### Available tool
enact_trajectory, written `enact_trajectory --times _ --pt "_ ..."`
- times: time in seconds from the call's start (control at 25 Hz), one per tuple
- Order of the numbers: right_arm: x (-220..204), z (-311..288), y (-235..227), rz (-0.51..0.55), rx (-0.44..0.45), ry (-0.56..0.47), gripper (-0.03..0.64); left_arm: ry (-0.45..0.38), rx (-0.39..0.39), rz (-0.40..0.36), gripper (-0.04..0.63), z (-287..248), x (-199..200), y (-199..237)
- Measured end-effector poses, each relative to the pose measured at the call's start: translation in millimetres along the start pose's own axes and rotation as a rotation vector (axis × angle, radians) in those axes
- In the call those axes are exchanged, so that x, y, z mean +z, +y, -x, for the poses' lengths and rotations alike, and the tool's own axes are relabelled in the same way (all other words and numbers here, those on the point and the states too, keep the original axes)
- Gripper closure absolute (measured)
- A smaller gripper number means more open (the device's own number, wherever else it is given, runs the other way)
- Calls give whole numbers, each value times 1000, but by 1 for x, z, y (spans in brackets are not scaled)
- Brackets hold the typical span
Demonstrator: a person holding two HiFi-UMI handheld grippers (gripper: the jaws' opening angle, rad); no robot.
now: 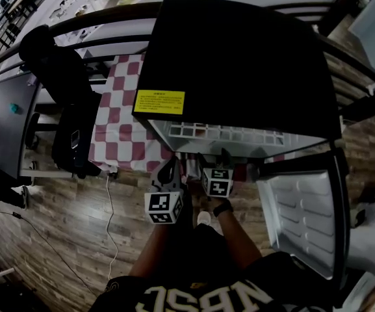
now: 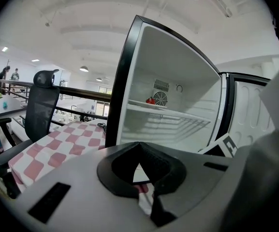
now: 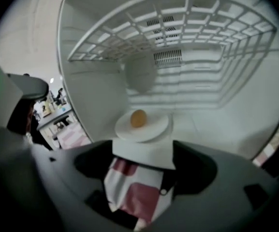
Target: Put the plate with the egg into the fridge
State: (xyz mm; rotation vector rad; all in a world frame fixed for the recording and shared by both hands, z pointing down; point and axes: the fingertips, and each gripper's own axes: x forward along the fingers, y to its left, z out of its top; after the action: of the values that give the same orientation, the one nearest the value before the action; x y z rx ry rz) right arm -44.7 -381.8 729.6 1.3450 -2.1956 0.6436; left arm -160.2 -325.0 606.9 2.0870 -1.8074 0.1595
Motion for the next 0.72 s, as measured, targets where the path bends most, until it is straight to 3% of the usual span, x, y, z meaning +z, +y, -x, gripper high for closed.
enact_trajectory --times 0.36,0.6,0.72 --pt "13 86 15 94 17 -119 244 -35 -9 -36 574 20 8 -16" --pt "36 149 12 78 8 -234 401 -97 -39 -63 574 42 25 -48" --pt "41 186 16 87 27 -275 481 -138 -73 -116 574 64 37 -74"
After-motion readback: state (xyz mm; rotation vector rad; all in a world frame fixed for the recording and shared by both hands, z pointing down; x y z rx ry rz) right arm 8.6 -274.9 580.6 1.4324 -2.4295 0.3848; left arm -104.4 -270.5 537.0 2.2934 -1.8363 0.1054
